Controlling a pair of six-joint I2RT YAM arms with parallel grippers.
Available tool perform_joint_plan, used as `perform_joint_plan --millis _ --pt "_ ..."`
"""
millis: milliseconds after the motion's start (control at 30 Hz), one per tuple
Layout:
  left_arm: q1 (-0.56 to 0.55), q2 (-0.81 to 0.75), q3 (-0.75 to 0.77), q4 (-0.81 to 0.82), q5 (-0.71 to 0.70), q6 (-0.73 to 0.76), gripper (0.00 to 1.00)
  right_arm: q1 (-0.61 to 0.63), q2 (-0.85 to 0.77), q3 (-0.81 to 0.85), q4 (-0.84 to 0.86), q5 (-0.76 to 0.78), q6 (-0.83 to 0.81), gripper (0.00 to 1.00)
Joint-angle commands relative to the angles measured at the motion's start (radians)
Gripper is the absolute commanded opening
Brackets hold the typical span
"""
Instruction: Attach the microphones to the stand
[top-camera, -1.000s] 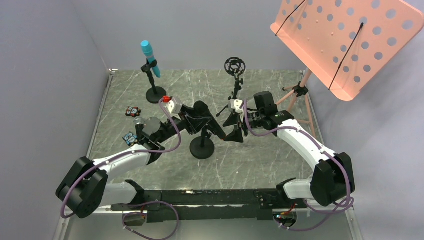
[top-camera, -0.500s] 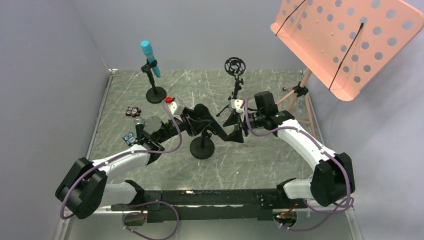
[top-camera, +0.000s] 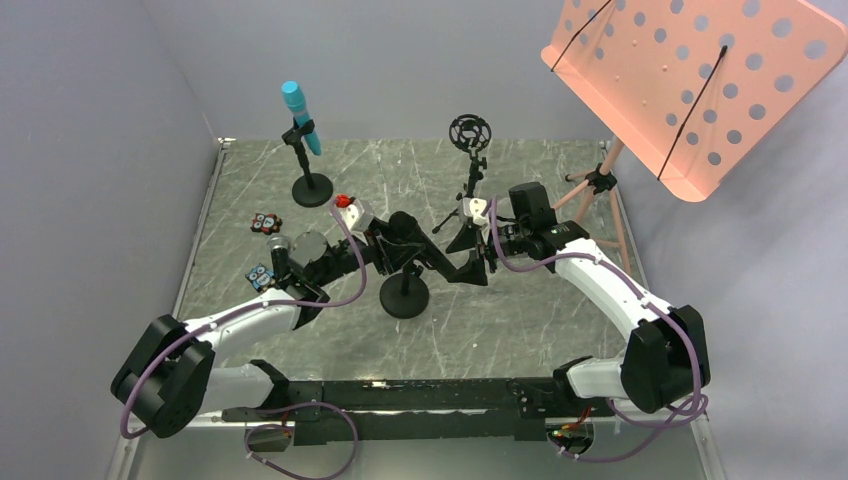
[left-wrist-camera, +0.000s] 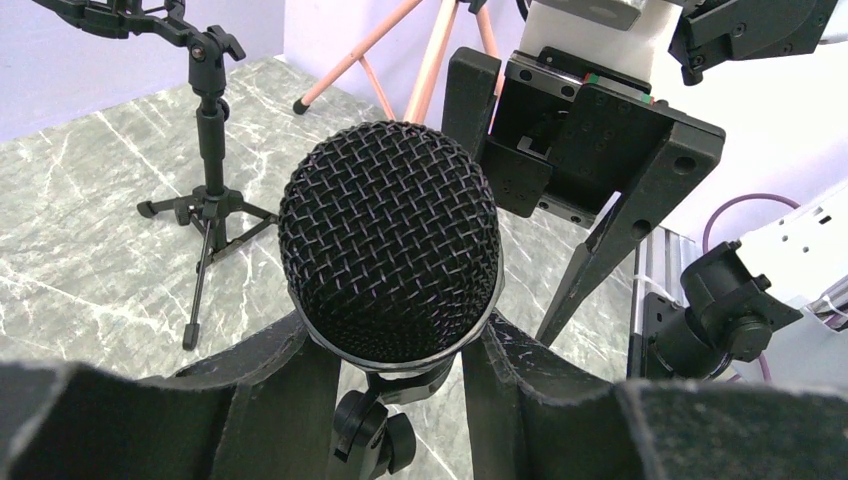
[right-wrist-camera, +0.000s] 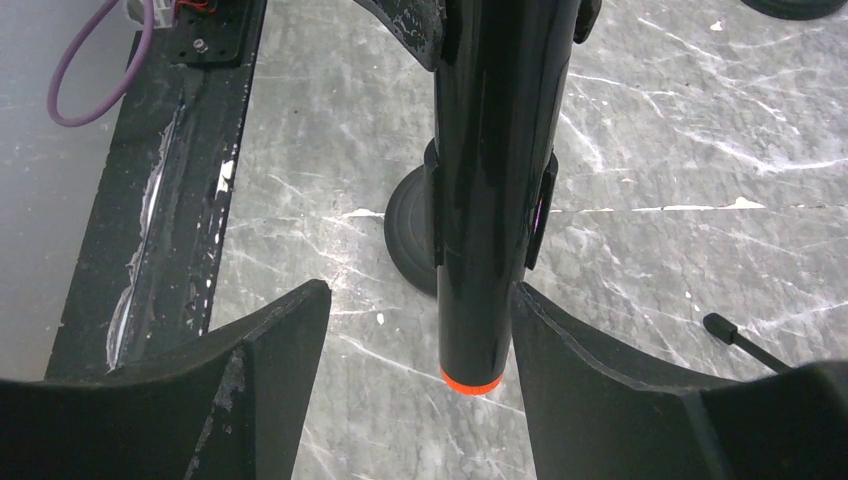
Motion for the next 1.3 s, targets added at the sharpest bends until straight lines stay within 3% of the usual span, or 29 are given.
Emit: perform_joint_plan --millis 0,100,167,367,500,633,867,1033,1133,1267 --pt "0.008 0.032 -0.05 -0.24 -0.016 0.061 0.0 -0.004 -0.009 0.012 0.034 -0.043 0.0 0.71" --pt "0.01 0.011 -0.042 -0.247 -0.022 0.049 0.01 -0.004 -0.001 0.012 0.035 -0.048 -0.001 0.71" --pt "0.01 -0.006 -0.028 -0.272 -0.028 0.045 0.07 -0.004 0.003 0.012 0.032 -0.049 -0.002 0.71" --pt "0.011 -0.064 -0.007 -0.299 -0.056 0.029 0.43 -0.004 -0.002 0.011 0.035 -0.04 0.001 0.72" --pt "0.013 -0.123 -0.027 -0.3 -0.076 0.028 0.6 -0.004 0.002 0.011 0.036 -0.04 -0.001 0.72" --pt "0.012 -0.203 -0.067 -0.306 -0.103 0.046 0.86 -0.004 -0.005 0.009 0.029 -0.038 -0.008 0.72" --pt "0.012 -0.409 -0.182 -0.366 -0.178 0.08 0.99 -0.007 -0.021 0.006 0.026 -0.032 -0.017 0.72" --pt "0.014 -0.563 -0.254 -0.429 -0.24 0.045 0.99 -0.007 -0.031 0.003 0.013 -0.04 -0.042 0.75" --pt "0.014 -0.612 -0.267 -0.473 -0.21 0.045 0.99 -0.007 -0.031 -0.002 0.015 -0.026 -0.048 0.83" --pt "0.014 -0.65 -0.253 -0.568 -0.181 0.05 0.99 -0.01 -0.023 0.008 -0.009 -0.025 -0.07 0.86"
